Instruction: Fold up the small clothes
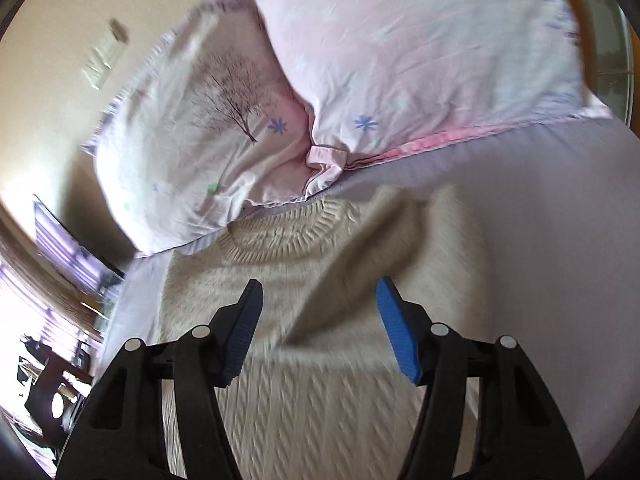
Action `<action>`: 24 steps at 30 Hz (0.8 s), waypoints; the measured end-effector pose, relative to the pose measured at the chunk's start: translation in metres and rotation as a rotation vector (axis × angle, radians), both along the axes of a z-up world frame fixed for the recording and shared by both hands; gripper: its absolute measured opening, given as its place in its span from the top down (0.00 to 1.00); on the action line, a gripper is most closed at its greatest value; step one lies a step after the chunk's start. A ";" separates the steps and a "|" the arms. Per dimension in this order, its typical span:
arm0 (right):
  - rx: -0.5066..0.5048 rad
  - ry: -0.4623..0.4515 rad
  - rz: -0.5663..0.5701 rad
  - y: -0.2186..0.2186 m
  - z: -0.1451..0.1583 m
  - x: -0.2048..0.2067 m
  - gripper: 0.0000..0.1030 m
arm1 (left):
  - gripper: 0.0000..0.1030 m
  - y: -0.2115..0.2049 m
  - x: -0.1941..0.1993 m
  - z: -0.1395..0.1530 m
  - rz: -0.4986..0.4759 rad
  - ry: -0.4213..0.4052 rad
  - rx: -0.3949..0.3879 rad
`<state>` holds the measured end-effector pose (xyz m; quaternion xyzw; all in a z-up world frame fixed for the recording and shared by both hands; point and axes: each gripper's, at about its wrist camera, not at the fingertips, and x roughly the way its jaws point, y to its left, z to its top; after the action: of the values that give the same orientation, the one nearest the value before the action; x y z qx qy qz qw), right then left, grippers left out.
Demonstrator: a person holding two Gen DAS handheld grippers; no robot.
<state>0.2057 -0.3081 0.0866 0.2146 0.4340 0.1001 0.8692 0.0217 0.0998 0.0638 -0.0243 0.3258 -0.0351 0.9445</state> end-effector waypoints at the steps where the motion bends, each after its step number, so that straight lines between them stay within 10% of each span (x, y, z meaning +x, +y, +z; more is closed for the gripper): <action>1: -0.011 0.053 -0.021 0.006 -0.009 0.017 0.40 | 0.37 0.001 -0.003 -0.002 0.003 -0.002 -0.019; 3: -0.010 0.149 -0.055 0.012 -0.034 0.045 0.46 | 0.35 0.005 -0.012 -0.004 -0.004 -0.005 -0.043; 4: 0.009 0.153 -0.061 0.011 -0.042 0.050 0.88 | 0.35 0.006 -0.014 -0.005 -0.009 -0.005 -0.052; 10: 0.169 -0.155 -0.168 -0.030 -0.016 -0.015 0.93 | 0.35 0.015 -0.018 -0.012 0.000 -0.005 -0.102; 13: 0.130 -0.068 -0.231 -0.052 -0.031 -0.059 0.77 | 0.35 0.022 -0.014 -0.018 0.004 0.005 -0.143; 16: 0.104 -0.075 -0.191 -0.066 -0.038 -0.110 0.27 | 0.35 0.025 -0.012 -0.023 -0.017 0.019 -0.195; 24: 0.078 -0.068 0.050 -0.085 -0.048 -0.202 0.16 | 0.35 0.042 -0.030 -0.036 -0.126 0.109 -0.318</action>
<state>0.0042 -0.3935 0.0382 0.2339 0.4051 0.1457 0.8718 -0.0084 0.1414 0.0282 -0.1548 0.3676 -0.1441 0.9056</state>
